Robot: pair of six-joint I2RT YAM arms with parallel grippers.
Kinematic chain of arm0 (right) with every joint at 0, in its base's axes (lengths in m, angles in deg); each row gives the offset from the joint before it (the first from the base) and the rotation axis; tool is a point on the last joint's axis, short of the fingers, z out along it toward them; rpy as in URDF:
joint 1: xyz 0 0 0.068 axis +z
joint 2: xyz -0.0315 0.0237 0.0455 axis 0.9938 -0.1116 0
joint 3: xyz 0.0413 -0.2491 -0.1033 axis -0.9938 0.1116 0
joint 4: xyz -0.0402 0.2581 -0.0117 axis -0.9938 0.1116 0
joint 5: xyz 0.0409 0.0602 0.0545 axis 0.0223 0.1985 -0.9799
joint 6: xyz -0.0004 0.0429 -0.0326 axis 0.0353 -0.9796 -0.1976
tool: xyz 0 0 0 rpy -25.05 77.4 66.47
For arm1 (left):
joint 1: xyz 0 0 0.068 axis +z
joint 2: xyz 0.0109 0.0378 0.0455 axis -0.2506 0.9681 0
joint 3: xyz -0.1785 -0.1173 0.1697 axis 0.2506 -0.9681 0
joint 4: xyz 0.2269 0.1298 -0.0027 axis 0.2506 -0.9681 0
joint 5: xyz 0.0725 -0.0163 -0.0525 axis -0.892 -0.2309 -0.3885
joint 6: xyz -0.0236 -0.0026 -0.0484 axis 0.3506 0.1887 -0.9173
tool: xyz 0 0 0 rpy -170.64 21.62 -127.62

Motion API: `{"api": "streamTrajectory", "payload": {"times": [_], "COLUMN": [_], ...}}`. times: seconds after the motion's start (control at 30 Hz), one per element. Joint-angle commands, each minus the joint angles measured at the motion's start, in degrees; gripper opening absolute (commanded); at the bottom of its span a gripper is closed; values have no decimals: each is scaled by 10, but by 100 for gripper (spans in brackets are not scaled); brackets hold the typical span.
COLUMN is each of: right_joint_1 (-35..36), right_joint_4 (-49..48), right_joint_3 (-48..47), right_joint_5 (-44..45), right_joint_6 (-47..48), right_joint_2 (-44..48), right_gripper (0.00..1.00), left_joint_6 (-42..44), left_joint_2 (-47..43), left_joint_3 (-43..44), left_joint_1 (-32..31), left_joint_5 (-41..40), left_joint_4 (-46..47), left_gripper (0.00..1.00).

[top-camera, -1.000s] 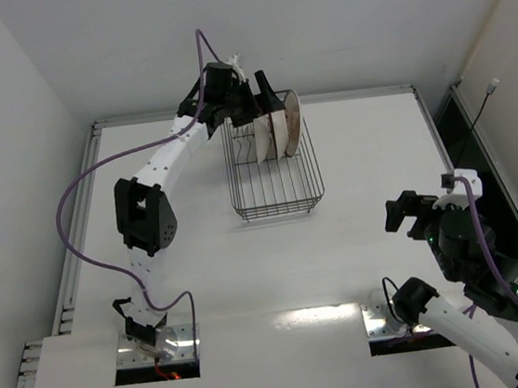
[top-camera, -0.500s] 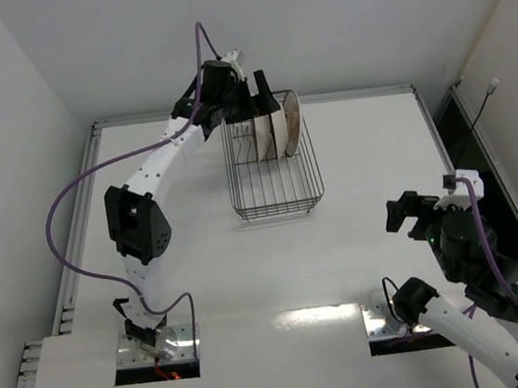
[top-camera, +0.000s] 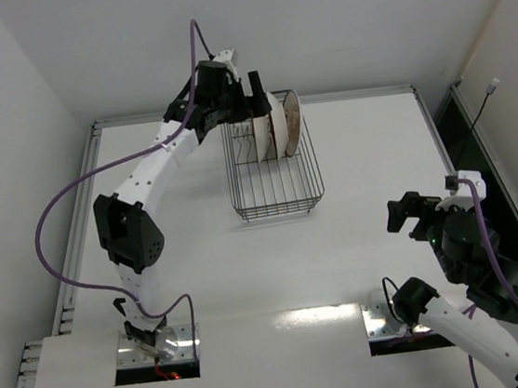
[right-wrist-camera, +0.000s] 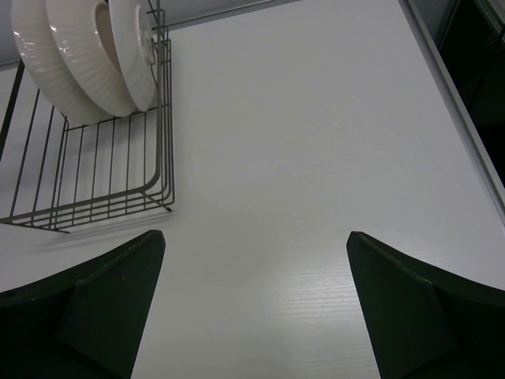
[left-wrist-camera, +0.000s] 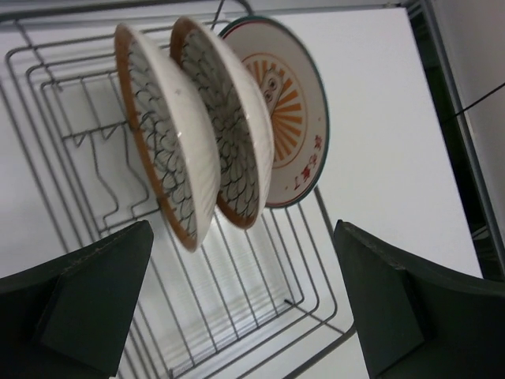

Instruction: Load the plates into the dish rack

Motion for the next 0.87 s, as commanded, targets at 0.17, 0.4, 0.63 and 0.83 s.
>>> {"api": "streamTrajectory", "payload": {"times": [0.17, 0.4, 0.63, 0.83], "right_joint_1": [5, 5, 5, 5], "right_joint_4": [-11, -24, -38, -45], "right_joint_3": [-3, -15, -20, 4], "right_joint_5": [32, -13, -36, -10], "right_joint_6": [-13, 22, 50, 38], "right_joint_2": [-38, -142, -107, -50], "right_gripper": [100, 100, 100, 100], "left_joint_6": [45, 60, 25, -8], "left_joint_2": [-233, -372, -467, -532], "left_joint_3": [-185, -340, -505, -586], "left_joint_1": [-29, -68, -68, -68], "left_joint_5": [-134, -354, -414, -490], "left_joint_4": [40, 5, 12, 3], "left_gripper": [100, 100, 100, 100]}}
